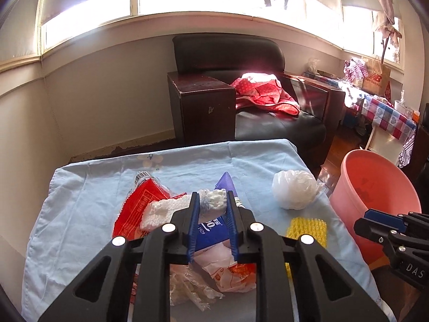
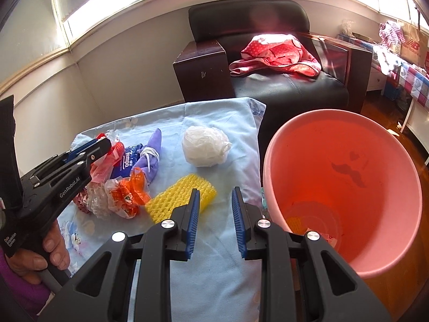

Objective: Collect trash
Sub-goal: 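Move the left tool back to the pile and grasp the white foam block, then grasp the white plastic bag with the right tool, then carry the foam block and plastic bag over the bucket and open both tools, then grasp the red plastic bag with the left tool while the right tool grasps a yellow foam net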

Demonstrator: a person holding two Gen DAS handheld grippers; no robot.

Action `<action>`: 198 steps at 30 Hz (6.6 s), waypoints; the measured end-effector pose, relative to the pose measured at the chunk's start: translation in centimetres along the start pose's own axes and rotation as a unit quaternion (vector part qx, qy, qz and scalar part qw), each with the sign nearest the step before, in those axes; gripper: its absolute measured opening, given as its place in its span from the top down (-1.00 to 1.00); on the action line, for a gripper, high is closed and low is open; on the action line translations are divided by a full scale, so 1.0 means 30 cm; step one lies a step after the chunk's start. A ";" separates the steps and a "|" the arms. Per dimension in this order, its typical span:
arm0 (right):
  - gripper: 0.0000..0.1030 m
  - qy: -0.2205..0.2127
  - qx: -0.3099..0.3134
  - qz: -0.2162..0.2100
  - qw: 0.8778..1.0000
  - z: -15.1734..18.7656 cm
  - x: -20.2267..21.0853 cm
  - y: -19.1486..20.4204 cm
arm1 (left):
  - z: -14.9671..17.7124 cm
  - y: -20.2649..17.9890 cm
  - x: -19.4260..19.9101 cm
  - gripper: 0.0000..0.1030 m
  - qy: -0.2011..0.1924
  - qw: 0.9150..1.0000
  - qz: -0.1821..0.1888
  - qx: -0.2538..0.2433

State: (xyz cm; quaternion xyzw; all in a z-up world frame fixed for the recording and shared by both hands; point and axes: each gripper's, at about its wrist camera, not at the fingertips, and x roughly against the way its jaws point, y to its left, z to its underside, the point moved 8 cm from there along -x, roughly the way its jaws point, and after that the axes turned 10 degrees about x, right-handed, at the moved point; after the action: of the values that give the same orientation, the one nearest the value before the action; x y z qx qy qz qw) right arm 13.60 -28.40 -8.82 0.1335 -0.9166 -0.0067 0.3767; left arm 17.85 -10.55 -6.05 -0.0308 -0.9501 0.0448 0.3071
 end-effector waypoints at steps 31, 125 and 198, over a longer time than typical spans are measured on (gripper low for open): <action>0.76 0.021 0.011 -0.042 0.999 -0.135 -0.222 0.038 | -0.049 0.162 0.186 0.78 -0.032 0.990 0.091 0.098; 0.51 -0.039 -0.030 0.036 0.998 0.086 0.204 -0.115 | 0.079 -0.106 0.302 -0.09 0.008 0.985 0.161 0.056; 0.77 0.065 0.076 0.016 0.995 0.150 -0.072 0.197 | 0.090 0.389 0.166 0.93 0.040 0.980 0.093 0.169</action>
State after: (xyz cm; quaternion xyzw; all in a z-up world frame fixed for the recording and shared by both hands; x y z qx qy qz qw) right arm 10.55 -22.57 -12.85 0.1469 -0.8900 0.0777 0.4245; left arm 12.61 1.30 -6.56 -0.0686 -0.9090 0.2316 0.3397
